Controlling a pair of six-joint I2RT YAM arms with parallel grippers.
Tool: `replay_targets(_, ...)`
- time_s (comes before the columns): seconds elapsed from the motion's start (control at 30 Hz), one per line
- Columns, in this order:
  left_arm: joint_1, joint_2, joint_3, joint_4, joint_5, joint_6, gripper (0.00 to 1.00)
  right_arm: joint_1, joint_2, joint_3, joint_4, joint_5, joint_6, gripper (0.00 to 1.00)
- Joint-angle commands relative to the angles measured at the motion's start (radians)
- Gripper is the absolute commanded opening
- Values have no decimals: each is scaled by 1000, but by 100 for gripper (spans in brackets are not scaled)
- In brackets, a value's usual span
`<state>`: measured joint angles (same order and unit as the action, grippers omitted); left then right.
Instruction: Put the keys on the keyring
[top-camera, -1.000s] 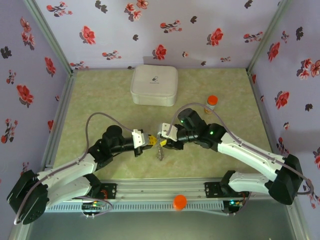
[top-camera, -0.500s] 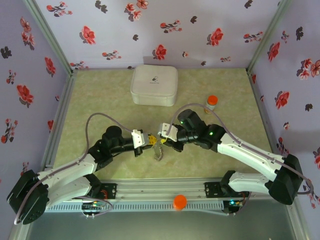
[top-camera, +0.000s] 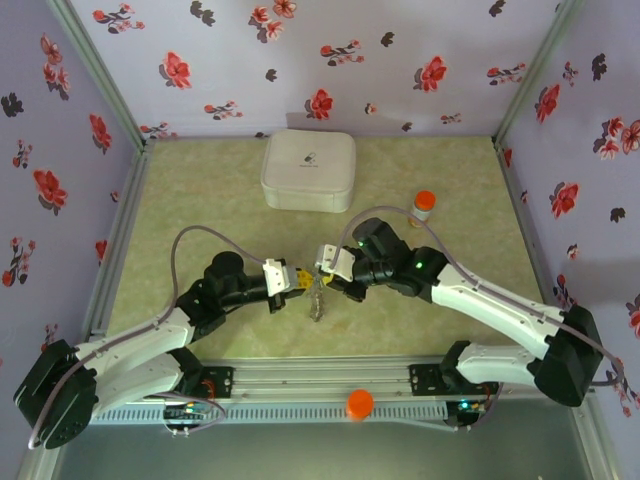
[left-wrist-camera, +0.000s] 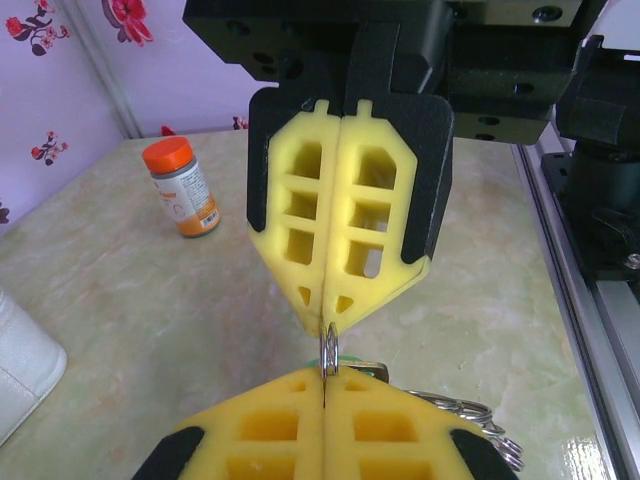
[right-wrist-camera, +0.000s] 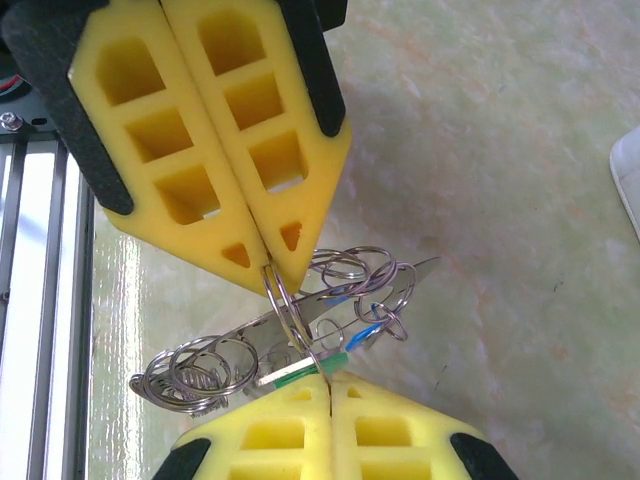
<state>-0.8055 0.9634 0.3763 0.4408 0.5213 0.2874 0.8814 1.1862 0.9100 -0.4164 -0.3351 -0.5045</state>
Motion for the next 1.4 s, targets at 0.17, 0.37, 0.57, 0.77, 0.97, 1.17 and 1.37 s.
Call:
replay_targets(0.17,-4,-12,2,52,8,-11,0,-8,30,23,-4,4,12,0)
replay_targets(0.37,-4,-14,1,52,8,-10,0,-13,-40,1,21,-2,14,19)
replay_targets(0.57,-4,-9,-2,63,10,-13,0,-13,-50,-19,64,-80,30,26)
replay_targets(0.77,-4,-11,-5,86,10,-25,0,-14,-21,-13,86,-94,37,26)
replay_targets(0.97,-4,-7,-4,87,10,-28,0,-14,0,-16,111,-95,49,21)
replay_targets(1.17,-4,-6,-2,87,10,-27,0,-13,6,-17,119,-107,55,12)
replay_targets(1.37,-4,-7,-5,90,7,-36,0,-13,10,-19,112,-134,67,0)
